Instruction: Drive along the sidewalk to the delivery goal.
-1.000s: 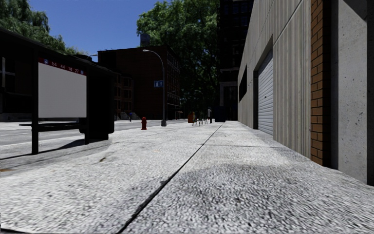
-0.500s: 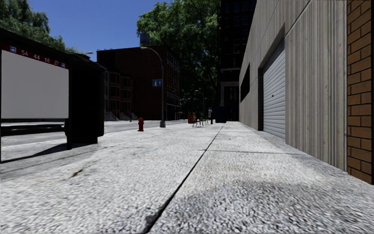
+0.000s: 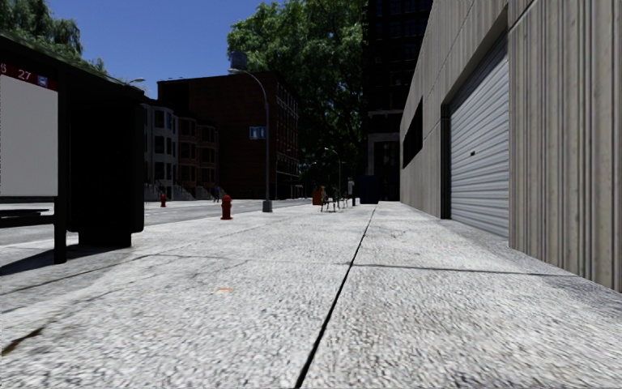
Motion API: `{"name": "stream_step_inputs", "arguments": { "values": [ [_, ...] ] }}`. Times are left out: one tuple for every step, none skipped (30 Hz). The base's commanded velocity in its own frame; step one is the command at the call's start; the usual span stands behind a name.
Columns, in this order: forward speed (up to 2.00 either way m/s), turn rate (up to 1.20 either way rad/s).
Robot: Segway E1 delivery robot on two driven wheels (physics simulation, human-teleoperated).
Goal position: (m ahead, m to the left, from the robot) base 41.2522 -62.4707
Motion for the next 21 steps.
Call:
{"name": "stream_step_inputs", "arguments": {
  "values": [
    [2.0,0.0],
    [2.0,0.0],
    [2.0,0.0],
    [2.0,0.0],
    [2.0,0.0],
    [2.0,0.0],
    [2.0,0.0],
    [2.0,0.0],
    [2.0,0.0],
    [2.0,0.0],
    [2.0,0.0],
    [2.0,0.0],
    [2.0,0.0],
    [2.0,0.0],
    [2.0,0.0],
    [2.0,0.0],
    [2.0,0.0],
    [2.0,0.0],
    [2.0,0.0],
    [2.0,0.0],
    [2.0,0.0]
  ]
}}
